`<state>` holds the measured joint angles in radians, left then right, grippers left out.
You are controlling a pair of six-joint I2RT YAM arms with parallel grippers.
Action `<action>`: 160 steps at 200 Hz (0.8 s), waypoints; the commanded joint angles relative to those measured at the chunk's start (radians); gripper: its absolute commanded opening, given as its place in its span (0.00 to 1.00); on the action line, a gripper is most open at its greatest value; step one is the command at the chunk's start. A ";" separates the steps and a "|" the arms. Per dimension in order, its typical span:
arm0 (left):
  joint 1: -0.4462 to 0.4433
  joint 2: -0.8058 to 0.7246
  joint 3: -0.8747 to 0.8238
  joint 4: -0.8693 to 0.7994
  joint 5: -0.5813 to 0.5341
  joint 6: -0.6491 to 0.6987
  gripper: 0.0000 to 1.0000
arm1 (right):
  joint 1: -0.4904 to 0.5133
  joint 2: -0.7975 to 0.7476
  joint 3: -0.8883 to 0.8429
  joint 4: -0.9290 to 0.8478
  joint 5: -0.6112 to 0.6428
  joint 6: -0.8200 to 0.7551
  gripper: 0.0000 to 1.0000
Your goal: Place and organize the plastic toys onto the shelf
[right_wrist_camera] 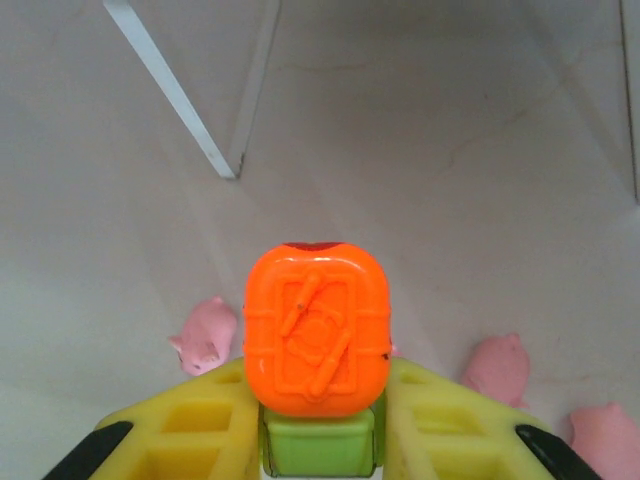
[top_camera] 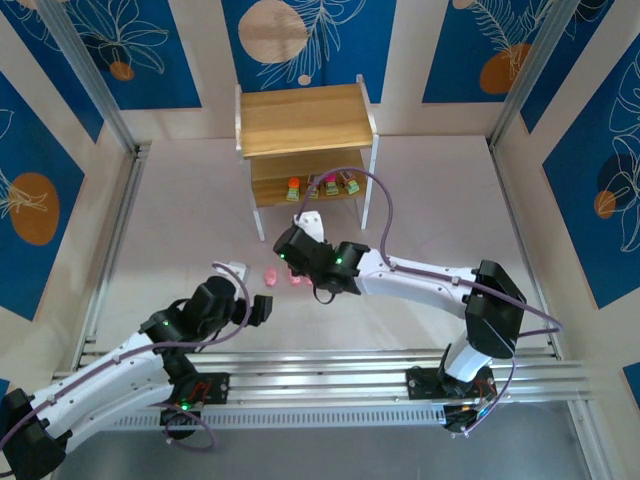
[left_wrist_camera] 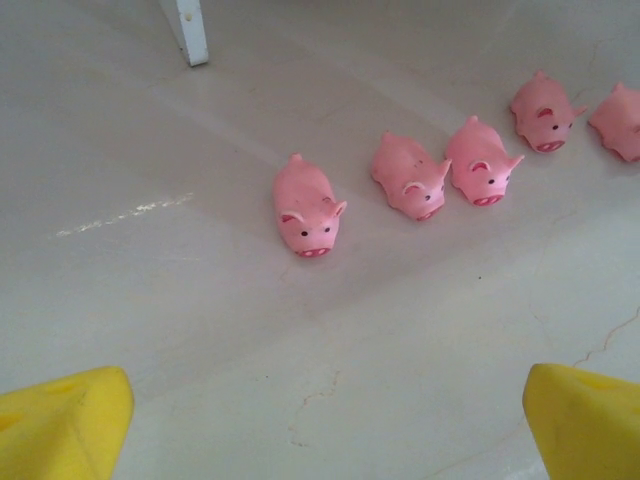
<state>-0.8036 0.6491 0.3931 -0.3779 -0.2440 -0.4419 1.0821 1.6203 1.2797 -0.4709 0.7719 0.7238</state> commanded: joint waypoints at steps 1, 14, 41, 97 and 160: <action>0.000 -0.018 -0.017 0.024 0.032 0.022 1.00 | -0.022 0.028 0.073 0.022 -0.032 -0.071 0.20; -0.001 -0.024 -0.019 0.025 0.039 0.023 1.00 | -0.035 0.049 0.110 0.027 -0.042 -0.095 0.20; 0.000 -0.040 -0.027 0.035 0.064 0.032 1.00 | -0.064 0.101 0.196 0.023 -0.065 -0.138 0.20; 0.000 -0.117 -0.049 0.025 0.075 0.032 1.00 | -0.118 0.205 0.345 0.011 -0.097 -0.174 0.20; 0.001 -0.131 -0.055 0.027 0.078 0.031 1.00 | -0.156 0.317 0.497 -0.018 -0.112 -0.182 0.20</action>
<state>-0.8036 0.5190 0.3489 -0.3653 -0.1829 -0.4343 0.9367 1.9049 1.7103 -0.4683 0.6758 0.5579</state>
